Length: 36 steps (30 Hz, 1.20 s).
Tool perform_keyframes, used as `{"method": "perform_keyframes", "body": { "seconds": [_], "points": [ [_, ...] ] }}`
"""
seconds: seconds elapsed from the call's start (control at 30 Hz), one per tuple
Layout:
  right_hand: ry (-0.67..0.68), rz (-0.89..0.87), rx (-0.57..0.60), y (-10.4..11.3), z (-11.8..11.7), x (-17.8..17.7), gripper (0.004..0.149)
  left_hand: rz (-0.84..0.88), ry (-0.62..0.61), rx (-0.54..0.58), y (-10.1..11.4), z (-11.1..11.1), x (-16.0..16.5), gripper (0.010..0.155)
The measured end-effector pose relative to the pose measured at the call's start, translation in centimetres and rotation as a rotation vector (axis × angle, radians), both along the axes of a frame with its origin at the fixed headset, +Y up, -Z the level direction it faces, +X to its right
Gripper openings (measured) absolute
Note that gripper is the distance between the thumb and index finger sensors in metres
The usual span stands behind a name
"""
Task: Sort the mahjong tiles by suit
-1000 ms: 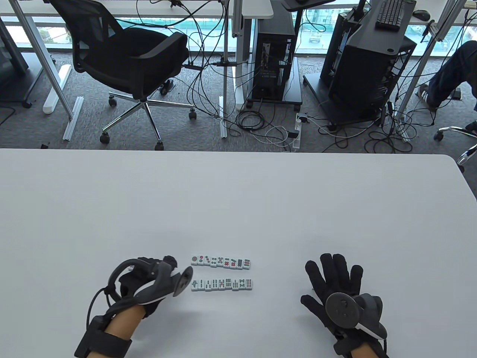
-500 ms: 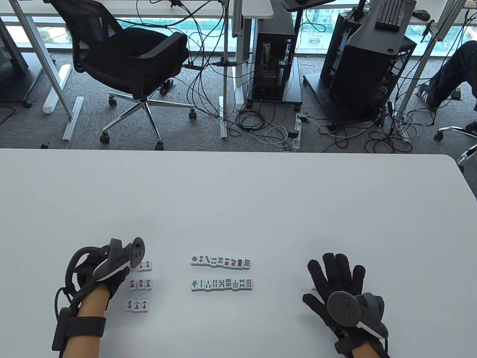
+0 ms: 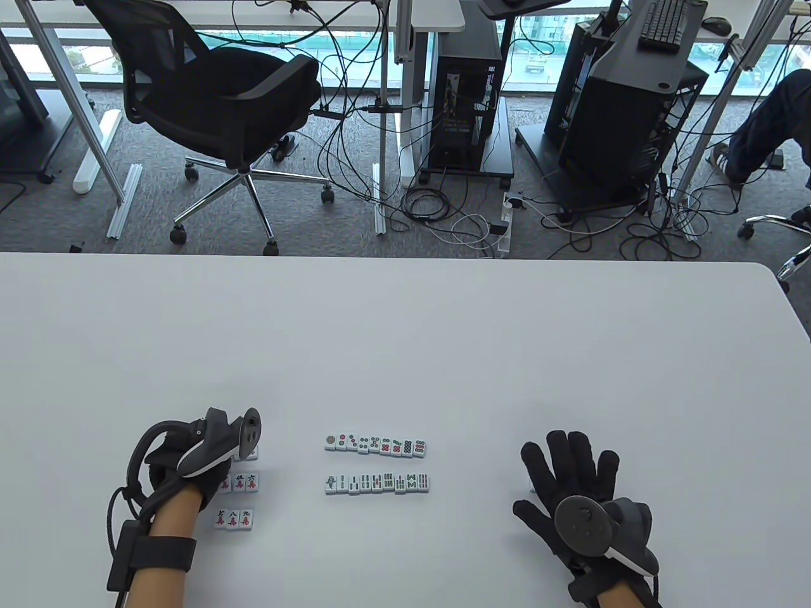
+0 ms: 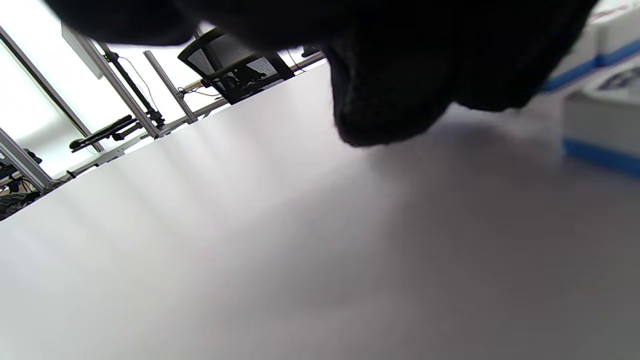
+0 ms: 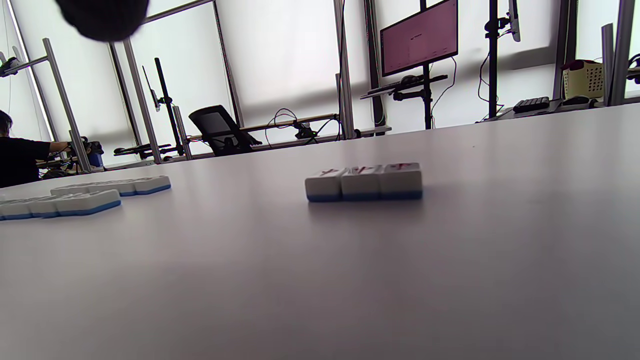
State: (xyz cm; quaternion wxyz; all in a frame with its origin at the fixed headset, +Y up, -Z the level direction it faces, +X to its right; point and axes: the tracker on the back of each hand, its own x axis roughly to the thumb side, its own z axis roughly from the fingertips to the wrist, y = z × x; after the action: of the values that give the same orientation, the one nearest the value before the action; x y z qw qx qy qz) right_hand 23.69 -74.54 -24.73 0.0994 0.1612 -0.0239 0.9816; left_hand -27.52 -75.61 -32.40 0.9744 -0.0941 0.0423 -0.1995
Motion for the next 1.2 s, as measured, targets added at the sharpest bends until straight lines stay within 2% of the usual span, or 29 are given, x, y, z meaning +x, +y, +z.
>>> {"method": "perform_keyframes", "body": {
  "seconds": [0.1, 0.27, 0.37, 0.47, 0.63, 0.77, 0.93, 1.03, 1.13, 1.2],
  "points": [
    [0.002, -0.010, 0.003, 0.0, 0.0, 0.0, 0.077, 0.069, -0.021, 0.054, 1.4, 0.9, 0.4, 0.061],
    [0.005, -0.006, 0.000, -0.1, 0.0, -0.1, 0.077, 0.206, -0.212, 0.114, 3.1, 3.5, 4.3, 0.061],
    [0.007, -0.001, 0.004, -0.1, 0.1, -0.2, 0.077, 0.249, -0.343, 0.071, 2.6, 5.7, 7.9, 0.061],
    [0.010, -0.005, 0.008, 0.0, 0.1, -0.2, 0.077, 0.211, -0.447, 0.016, 1.4, 7.6, 10.9, 0.062],
    [0.017, -0.002, 0.009, -0.1, 0.1, -0.3, 0.077, 0.167, -0.519, -0.037, -0.1, 8.9, 13.2, 0.062],
    [0.019, -0.004, 0.010, -0.1, 0.2, -0.3, 0.077, 0.127, -0.531, -0.052, -1.1, 9.0, 13.5, 0.062],
    [0.021, 0.004, 0.008, -0.2, 0.2, -0.4, 0.077, 0.182, -0.482, -0.078, -1.1, 8.9, 12.8, 0.065],
    [0.019, 0.003, 0.010, -0.2, 0.2, -0.4, 0.077, 0.180, -0.447, -0.066, 0.3, 8.9, 12.1, 0.066],
    [0.016, 0.007, 0.008, -0.2, 0.2, -0.4, 0.077, 0.169, -0.392, -0.003, 2.3, 8.4, 10.8, 0.063],
    [0.015, 0.006, 0.007, -0.2, 0.2, -0.4, 0.078, 0.146, -0.333, 0.000, 3.4, 7.6, 9.5, 0.058]
  ]
}}
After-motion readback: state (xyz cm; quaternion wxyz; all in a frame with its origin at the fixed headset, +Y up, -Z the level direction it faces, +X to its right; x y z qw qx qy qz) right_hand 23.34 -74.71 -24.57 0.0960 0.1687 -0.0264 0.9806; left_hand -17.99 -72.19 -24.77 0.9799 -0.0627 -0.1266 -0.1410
